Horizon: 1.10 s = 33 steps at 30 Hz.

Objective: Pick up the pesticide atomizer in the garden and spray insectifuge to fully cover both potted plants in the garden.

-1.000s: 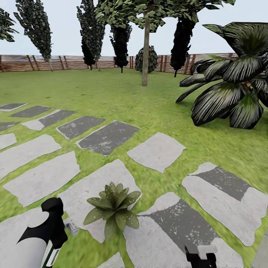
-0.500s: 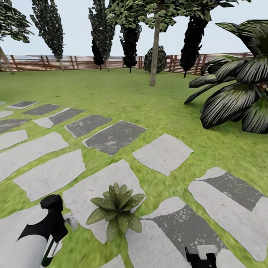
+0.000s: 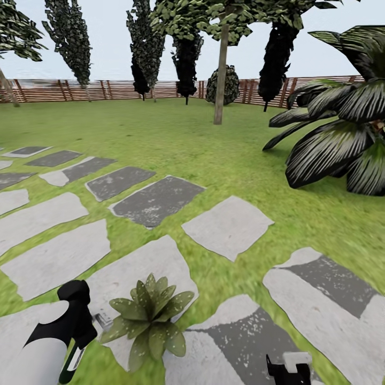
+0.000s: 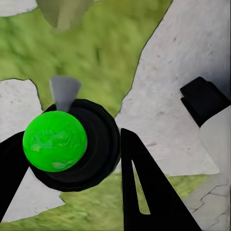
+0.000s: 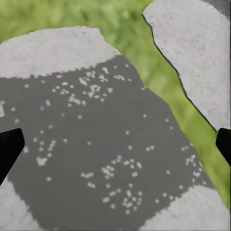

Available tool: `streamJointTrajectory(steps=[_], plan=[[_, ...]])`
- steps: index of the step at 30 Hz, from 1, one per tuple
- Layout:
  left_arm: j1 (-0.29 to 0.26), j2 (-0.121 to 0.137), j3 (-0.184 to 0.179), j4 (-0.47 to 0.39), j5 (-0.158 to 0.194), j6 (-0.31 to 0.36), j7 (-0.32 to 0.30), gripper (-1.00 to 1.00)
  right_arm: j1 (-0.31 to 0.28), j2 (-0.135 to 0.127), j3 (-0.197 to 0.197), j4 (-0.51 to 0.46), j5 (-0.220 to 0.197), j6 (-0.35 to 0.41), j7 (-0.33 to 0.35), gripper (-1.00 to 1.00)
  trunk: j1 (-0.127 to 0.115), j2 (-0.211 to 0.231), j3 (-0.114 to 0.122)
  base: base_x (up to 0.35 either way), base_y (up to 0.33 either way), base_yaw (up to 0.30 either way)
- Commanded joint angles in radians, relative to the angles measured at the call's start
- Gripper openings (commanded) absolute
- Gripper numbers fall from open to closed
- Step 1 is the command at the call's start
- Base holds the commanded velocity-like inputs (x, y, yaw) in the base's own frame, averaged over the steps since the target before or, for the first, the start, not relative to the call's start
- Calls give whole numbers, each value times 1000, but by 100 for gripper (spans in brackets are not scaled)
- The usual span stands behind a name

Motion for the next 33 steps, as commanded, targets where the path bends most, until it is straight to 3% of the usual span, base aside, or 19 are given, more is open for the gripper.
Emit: streamJointTrajectory(steps=[1, 10, 15, 18, 27, 33], plan=[[-1, 0, 2, -1, -6, 10, -8, -100, -1, 0, -4, 2, 11, -3, -6, 100, 0, 0, -1, 102, -283, 175], [-15, -3, -6, -2, -6, 13, -21, -100, -1, 0, -4, 2, 11, -3, -6, 100, 0, 0, -1, -141, -262, 265], [-88, 2, -13, -2, -19, 12, -96, -100, -1, 1, -4, 2, 11, -3, -6, 100, 0, 0, -1, -277, -201, 278], [-106, 1, -15, -3, -21, 11, -112, -100, -1, 1, -4, 3, 11, -3, -6, 100, 0, 0, -1, -241, -228, 278], [-110, -2, -17, -47, -28, 11, -114, -100, -1, 1, -4, 2, 11, -3, -6, 100, 0, 0, -1, 3, -303, 196], [-100, -3, -14, -50, -73, 13, -115, -100, -1, 1, -4, 2, 11, -3, -6, 100, 0, 0, -1, 42, -312, 7]])
